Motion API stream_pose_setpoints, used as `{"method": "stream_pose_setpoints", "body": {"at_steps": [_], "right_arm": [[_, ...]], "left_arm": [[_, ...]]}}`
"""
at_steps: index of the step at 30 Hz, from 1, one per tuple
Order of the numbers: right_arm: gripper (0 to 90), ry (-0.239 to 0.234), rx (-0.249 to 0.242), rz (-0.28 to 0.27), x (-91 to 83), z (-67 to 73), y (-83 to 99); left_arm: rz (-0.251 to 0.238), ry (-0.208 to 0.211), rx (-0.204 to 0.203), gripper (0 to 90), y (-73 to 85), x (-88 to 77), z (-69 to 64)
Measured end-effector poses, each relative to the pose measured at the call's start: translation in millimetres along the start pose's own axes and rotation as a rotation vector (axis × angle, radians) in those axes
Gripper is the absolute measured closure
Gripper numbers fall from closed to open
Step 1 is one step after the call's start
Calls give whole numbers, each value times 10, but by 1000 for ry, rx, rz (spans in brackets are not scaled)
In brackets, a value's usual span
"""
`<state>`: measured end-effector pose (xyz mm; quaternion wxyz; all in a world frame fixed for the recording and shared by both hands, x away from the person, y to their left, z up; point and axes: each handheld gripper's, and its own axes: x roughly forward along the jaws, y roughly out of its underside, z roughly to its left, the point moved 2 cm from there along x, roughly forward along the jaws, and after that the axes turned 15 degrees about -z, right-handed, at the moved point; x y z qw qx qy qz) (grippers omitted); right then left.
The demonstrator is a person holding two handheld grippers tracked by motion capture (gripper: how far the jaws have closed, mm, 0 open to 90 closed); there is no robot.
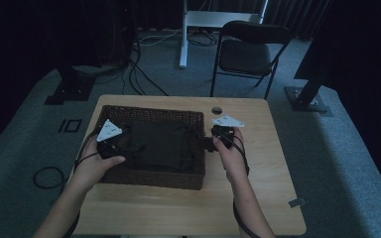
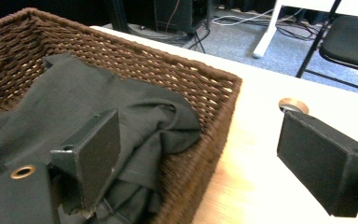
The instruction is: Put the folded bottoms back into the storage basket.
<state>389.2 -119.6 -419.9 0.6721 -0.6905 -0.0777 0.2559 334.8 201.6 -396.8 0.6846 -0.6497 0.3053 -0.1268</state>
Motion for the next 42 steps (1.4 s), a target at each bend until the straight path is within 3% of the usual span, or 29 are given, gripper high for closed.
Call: {"method": "stream_pose_setpoints", "body": {"at_steps": [9,17,25,35,42], "right_arm": [[129,25,5,-4,-185,-187,133],[126,57,39,-18,-385,-382,319],[126,86,35,14,-561,-532,548],[129,121,57,29,-758,-704,792],[129,139,74,51,-845,-807,964]], "left_arm": [[-29,14,-22,182,145,-90,-69],[-51,61,-38,182,317,-217,-190],[-46,53,-17,182,490,-359,-234],[-74,42,-52,182,632,-462,-235],[-78,50,-46,182,694,-616,-289]]}}
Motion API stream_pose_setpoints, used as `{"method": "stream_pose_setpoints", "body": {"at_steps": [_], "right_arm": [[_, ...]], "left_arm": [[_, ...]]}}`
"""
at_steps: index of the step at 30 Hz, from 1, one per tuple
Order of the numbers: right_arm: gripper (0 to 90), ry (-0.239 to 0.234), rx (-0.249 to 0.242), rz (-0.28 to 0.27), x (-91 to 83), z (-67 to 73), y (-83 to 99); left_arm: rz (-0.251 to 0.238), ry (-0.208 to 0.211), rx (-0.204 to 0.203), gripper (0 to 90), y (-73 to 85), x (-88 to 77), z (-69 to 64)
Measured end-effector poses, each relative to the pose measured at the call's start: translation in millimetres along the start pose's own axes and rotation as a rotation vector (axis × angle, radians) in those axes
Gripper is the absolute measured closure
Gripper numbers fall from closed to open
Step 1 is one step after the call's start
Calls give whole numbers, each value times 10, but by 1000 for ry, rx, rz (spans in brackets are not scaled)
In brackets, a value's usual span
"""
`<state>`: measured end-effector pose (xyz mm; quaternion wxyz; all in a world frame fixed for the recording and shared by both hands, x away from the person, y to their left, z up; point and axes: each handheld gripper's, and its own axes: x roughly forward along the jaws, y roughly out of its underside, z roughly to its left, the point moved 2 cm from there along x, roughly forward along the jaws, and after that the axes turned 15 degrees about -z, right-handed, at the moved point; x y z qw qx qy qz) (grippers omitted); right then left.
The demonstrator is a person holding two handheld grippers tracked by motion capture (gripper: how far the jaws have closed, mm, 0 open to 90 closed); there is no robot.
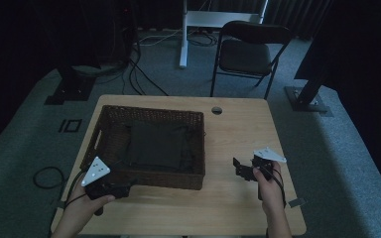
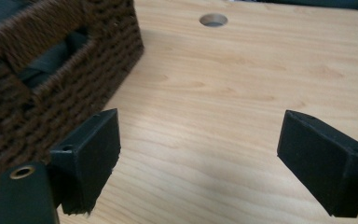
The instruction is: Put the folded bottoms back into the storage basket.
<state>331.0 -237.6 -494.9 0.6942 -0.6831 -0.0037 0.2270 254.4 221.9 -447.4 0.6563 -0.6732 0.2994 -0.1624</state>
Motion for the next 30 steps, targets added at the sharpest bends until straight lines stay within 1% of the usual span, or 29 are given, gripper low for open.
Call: {"method": "stream_pose_setpoints", "body": {"at_steps": [1,2,3,5,7,8,10,11,13,14,15,18,19,20,21,22,23,25,26,28,29,30], "right_arm": [[129,1,-1,4,-9,-17,18],[129,4,7,5,-18,-33,35],[129,9,7,6,-23,-53,54],[129,15,3,13,-35,-88,93],[129,18,12,17,-43,-115,133],[129,21,11,18,-46,-126,153],[129,19,13,21,-48,-134,172],[130,21,10,26,-51,-151,212],[130,17,12,34,-53,-164,253],[130,18,14,39,-55,-173,278],[130,20,18,42,-56,-178,292],[131,30,22,51,-56,-206,350],[131,32,23,52,-53,-209,365],[131,32,22,61,-52,-215,389],[131,34,20,63,-51,-220,404],[131,37,25,66,-51,-226,421],[131,39,30,69,-52,-232,441],[131,42,27,76,-49,-242,475],[131,43,26,78,-48,-247,489],[131,48,30,87,-44,-260,525],[132,52,27,89,-43,-269,543],[131,58,27,94,-44,-278,559]], "left_arm": [[1,-5,2,182,14,-21,-3],[4,-10,13,181,31,-40,-7],[8,-6,12,182,49,-58,-11],[5,-8,-5,182,90,-84,-11],[7,-10,-17,182,142,-103,-8],[12,-15,-19,182,173,-107,-5],[12,-15,-19,182,173,-107,-5],[29,-19,-27,182,274,-115,-7],[30,-18,-30,182,304,-122,-13],[33,-15,-46,182,364,-131,-15],[38,-16,-52,182,401,-137,-10],[50,-28,-58,182,478,-148,10],[52,-33,-71,182,514,-151,19],[54,-38,-73,182,537,-152,25],[54,-38,-73,182,537,-152,25],[70,-49,-75,182,617,-150,42],[74,-59,-81,181,655,-146,48],[90,-70,-73,182,729,-135,57],[103,-80,-79,182,780,-130,67],[111,-84,-91,182,848,-119,86],[117,-88,-104,181,886,-112,98],[132,-103,-110,182,921,-108,113]]}}
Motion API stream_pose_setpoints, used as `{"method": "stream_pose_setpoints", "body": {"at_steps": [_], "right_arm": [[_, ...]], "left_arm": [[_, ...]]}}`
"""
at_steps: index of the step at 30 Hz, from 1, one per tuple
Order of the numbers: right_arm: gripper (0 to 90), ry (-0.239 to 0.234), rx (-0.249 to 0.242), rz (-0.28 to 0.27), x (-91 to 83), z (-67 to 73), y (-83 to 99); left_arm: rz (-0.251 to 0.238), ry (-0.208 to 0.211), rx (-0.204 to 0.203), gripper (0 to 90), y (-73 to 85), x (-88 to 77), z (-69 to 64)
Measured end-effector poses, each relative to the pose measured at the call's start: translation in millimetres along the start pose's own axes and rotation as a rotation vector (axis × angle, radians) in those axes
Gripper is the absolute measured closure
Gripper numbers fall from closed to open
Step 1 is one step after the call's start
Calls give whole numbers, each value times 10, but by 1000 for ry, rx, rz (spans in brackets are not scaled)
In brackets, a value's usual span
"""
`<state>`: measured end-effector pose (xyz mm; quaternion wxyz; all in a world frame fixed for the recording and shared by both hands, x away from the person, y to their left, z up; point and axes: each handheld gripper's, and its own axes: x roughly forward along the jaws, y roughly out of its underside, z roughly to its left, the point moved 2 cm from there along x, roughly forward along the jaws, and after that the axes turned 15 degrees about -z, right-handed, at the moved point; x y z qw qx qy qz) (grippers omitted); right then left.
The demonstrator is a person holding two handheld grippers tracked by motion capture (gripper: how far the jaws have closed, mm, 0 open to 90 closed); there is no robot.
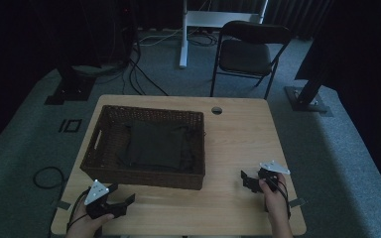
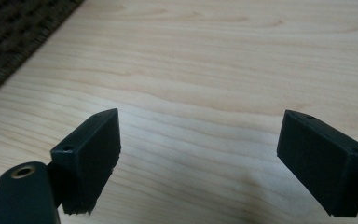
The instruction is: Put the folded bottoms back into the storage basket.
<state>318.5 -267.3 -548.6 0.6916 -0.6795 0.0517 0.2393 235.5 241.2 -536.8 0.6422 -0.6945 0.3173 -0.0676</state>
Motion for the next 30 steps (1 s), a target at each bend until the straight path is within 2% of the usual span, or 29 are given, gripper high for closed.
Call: {"method": "stream_pose_setpoints", "body": {"at_steps": [2,7,8,14,17,19,21,22,24,30], "right_arm": [[131,5,-5,12,5,-21,32],[132,19,-4,21,0,-69,81],[131,20,0,16,0,-90,102],[131,44,-9,41,3,-136,158],[129,61,-24,54,1,-156,165],[128,75,-36,64,-3,-176,171],[120,81,-34,88,-4,-198,183],[120,81,-26,89,-7,-201,185],[120,91,-23,89,-11,-204,187],[119,86,-23,89,-10,-210,187]], "left_arm": [[12,-37,17,182,45,18,40],[41,-73,12,182,114,48,104],[68,-106,22,182,148,60,145],[93,-151,36,182,175,67,222],[119,-170,27,181,183,79,245],[145,-214,19,181,188,94,263],[147,-224,23,181,188,100,260],[159,-236,53,181,190,111,253],[173,-265,79,181,193,123,247],[174,-280,71,160,195,126,240]]}}
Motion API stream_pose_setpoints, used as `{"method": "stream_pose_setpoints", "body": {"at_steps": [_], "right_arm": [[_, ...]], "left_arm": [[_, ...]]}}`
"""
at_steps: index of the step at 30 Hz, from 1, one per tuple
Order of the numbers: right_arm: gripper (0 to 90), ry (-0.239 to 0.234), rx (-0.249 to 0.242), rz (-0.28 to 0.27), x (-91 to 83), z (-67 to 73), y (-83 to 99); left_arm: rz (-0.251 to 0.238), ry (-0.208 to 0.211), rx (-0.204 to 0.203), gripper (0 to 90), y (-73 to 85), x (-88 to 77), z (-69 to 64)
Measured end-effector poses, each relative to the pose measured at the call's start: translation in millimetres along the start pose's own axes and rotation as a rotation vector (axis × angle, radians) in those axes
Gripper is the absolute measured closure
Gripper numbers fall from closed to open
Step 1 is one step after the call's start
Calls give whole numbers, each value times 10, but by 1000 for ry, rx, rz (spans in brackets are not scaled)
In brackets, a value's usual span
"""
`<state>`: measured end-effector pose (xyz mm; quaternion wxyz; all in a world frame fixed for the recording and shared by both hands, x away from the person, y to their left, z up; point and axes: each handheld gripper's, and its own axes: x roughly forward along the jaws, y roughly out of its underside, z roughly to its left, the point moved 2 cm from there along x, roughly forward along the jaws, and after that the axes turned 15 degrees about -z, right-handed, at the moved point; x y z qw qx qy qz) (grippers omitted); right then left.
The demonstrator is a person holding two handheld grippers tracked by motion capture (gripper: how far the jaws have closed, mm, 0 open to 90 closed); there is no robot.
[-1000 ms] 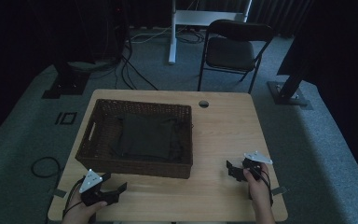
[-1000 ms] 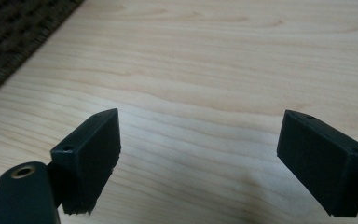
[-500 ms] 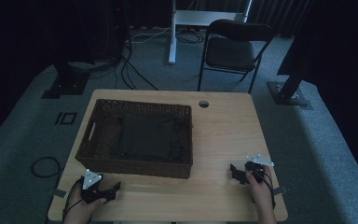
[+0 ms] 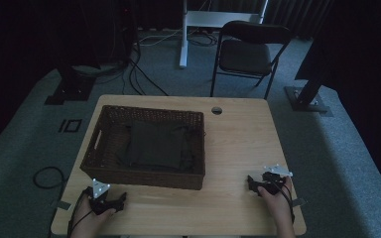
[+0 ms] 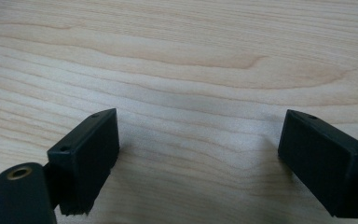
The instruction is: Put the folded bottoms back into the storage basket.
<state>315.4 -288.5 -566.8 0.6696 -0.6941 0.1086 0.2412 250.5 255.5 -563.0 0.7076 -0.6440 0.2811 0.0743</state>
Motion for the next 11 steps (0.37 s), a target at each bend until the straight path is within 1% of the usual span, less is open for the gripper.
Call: {"method": "stream_pose_setpoints", "body": {"at_steps": [11], "right_arm": [[121,2,1,0,1,-1,0]], "left_arm": [[2,-5,-4,148,-9,17,0]]}}
